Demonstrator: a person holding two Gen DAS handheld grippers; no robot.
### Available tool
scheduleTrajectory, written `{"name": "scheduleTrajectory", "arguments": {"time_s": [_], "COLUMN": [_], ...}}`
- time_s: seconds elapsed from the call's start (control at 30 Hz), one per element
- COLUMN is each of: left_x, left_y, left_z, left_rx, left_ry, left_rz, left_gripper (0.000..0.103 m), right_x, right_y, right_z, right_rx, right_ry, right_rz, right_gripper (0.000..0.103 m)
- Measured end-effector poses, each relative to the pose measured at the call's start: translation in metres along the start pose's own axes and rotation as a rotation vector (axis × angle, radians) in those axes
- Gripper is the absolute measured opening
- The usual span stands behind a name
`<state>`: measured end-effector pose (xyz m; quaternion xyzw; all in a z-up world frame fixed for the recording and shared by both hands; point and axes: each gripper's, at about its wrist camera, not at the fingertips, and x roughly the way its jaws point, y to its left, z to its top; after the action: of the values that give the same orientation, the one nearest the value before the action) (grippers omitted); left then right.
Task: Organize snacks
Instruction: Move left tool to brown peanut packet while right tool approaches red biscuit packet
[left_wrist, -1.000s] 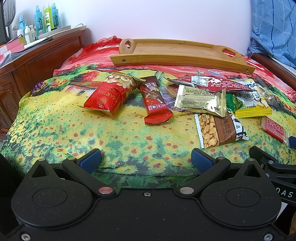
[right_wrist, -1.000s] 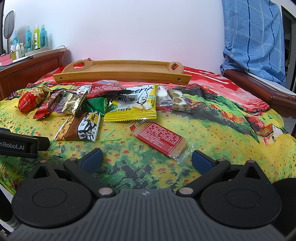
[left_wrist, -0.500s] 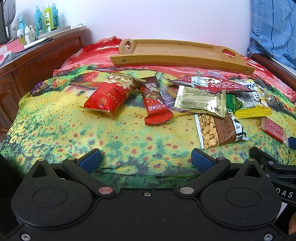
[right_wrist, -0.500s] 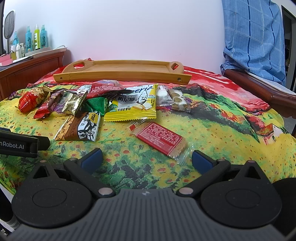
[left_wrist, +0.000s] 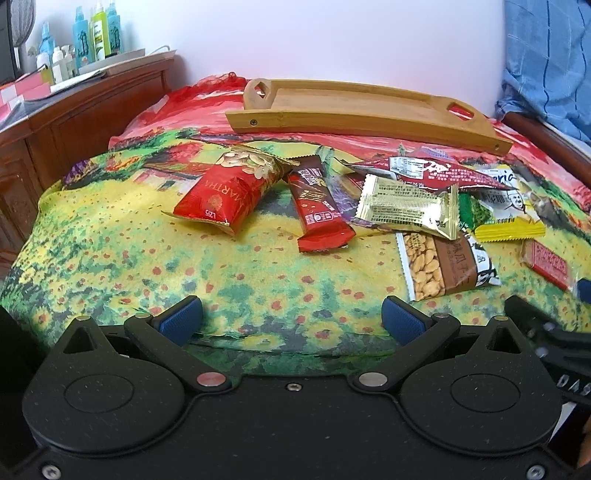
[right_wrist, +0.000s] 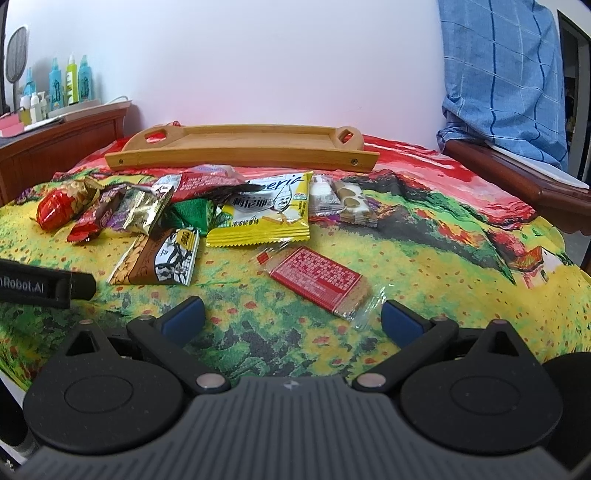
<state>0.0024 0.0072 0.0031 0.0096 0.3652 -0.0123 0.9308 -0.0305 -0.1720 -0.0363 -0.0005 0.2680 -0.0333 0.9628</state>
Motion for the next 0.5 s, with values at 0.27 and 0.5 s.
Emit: {"name": "scheduleTrajectory", "arguments": {"time_s": [0.27, 0.5], "left_x": [-0.008, -0.029], "left_y": [0.001, -0.010], "left_z": [0.003, 0.013], "left_rx": [-0.042, -0.059], "left_ry": [-0.009, -0.078], "left_rz": [-0.012, -0.153], "left_gripper": [0.091, 0.086], "right_x": [-0.010, -0.017], "right_y": [-0.016, -0.020], "right_z": [0.002, 0.003], "right_rx": [0.110, 0.137], "right_ry": [-0.055, -0.107], "right_rz": [-0.027, -0.048], "right_gripper": [0.084, 0.076]}}
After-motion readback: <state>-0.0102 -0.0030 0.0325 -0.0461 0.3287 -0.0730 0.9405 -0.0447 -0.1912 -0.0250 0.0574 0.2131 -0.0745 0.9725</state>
